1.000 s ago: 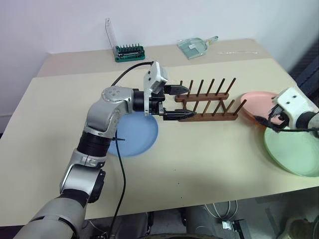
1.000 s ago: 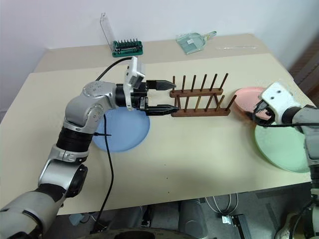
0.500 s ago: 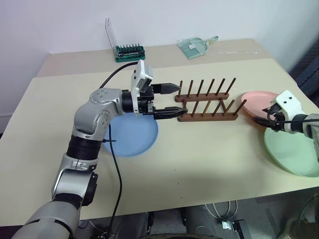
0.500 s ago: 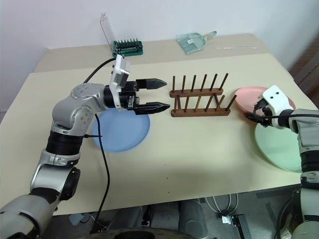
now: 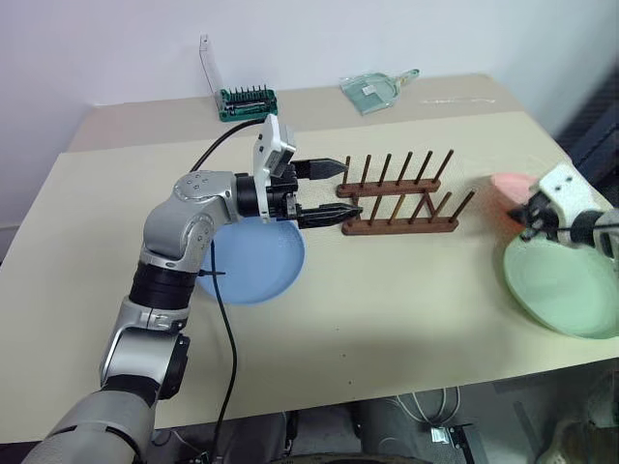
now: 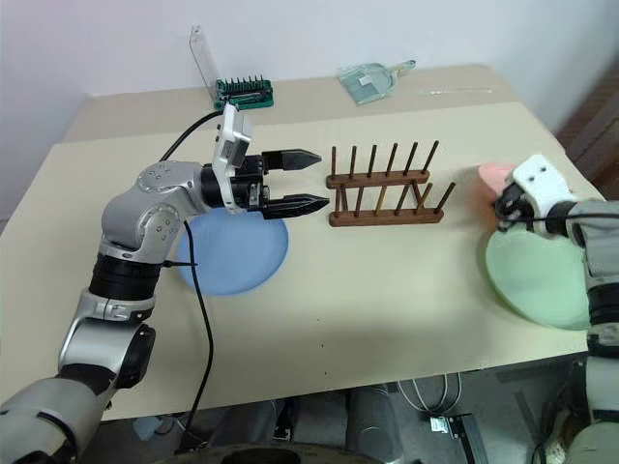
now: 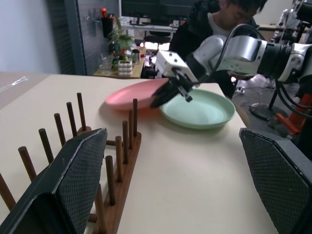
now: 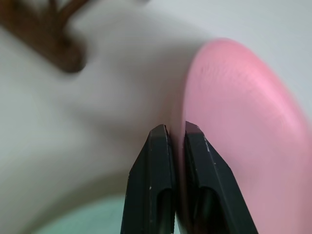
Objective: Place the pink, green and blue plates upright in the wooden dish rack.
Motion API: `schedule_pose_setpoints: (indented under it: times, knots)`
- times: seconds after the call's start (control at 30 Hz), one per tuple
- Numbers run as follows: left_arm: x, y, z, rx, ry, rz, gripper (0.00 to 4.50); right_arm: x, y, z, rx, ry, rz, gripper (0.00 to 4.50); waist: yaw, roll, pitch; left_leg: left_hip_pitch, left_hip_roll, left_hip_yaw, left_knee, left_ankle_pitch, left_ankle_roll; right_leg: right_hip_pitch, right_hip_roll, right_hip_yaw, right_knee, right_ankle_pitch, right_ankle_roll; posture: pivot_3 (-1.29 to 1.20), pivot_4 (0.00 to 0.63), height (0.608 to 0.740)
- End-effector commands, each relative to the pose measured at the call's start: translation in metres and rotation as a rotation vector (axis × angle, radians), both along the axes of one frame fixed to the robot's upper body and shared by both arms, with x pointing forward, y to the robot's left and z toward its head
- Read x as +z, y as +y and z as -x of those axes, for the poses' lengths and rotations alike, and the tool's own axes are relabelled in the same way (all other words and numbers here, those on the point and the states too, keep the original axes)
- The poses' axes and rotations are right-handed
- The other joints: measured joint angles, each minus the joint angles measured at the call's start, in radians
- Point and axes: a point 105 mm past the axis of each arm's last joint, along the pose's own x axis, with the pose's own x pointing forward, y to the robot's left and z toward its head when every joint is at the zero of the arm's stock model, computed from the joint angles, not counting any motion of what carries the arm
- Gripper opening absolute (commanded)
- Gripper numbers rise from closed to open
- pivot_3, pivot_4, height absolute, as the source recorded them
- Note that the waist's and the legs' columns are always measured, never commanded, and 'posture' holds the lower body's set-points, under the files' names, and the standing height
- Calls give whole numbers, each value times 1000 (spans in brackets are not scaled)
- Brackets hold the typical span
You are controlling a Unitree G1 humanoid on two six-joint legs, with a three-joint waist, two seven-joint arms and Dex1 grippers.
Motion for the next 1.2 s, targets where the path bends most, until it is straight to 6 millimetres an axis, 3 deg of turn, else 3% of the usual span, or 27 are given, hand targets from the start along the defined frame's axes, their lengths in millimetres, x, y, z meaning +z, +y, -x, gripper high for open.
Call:
schedule_pose_setpoints:
  times: [0.03,0.13,0.23,0.33,0.5,0.57,0.8,1.03,1.2]
  knots:
    - [17,-1,1,-3,-67,27,4500,63,-2,-7,-29,-256,-67,31,-6,0,0,0,0,0,0,0,0,0,0,0,0,0,0,0,150,740]
    - [18,0,-1,9,-76,33,4500,109,5,-7,-6,-437,-192,31,-7,0,0,0,0,-1,-2,0,0,-1,0,-1,0,0,0,0,150,740]
    - [20,0,-3,15,-70,50,4500,162,20,1,89,-587,-609,31,-9,0,0,-1,0,-1,-2,0,0,-2,0,0,0,0,0,0,150,740]
    - [20,1,-4,19,-70,50,4500,183,35,14,248,-526,-972,31,-7,0,0,-3,1,-2,-2,0,0,-3,0,0,0,1,-1,0,150,740]
    - [19,2,-4,21,-66,52,4500,180,57,30,408,-348,-1161,31,-3,0,0,-7,0,-4,0,-1,2,-5,0,-2,-1,1,-1,0,150,740]
    - [18,2,-3,19,-62,52,4500,169,62,28,417,-288,-1211,31,-4,0,0,-8,0,-4,1,-2,3,-6,0,-2,0,2,-1,0,150,740]
    - [16,2,-2,17,-57,45,4500,148,63,22,404,-196,-1354,31,-7,1,0,-10,0,-3,1,0,0,-9,0,-2,0,2,-1,0,150,740]
    - [14,3,-3,25,-53,39,4500,155,64,29,433,-191,-1420,31,-7,1,0,-11,0,-3,1,0,0,-9,0,-2,0,2,0,0,150,740]
    - [14,2,-3,25,-52,39,4500,147,65,27,385,-157,-1421,31,-7,1,0,-11,0,-3,1,0,0,-9,0,-2,0,2,-1,0,150,740]
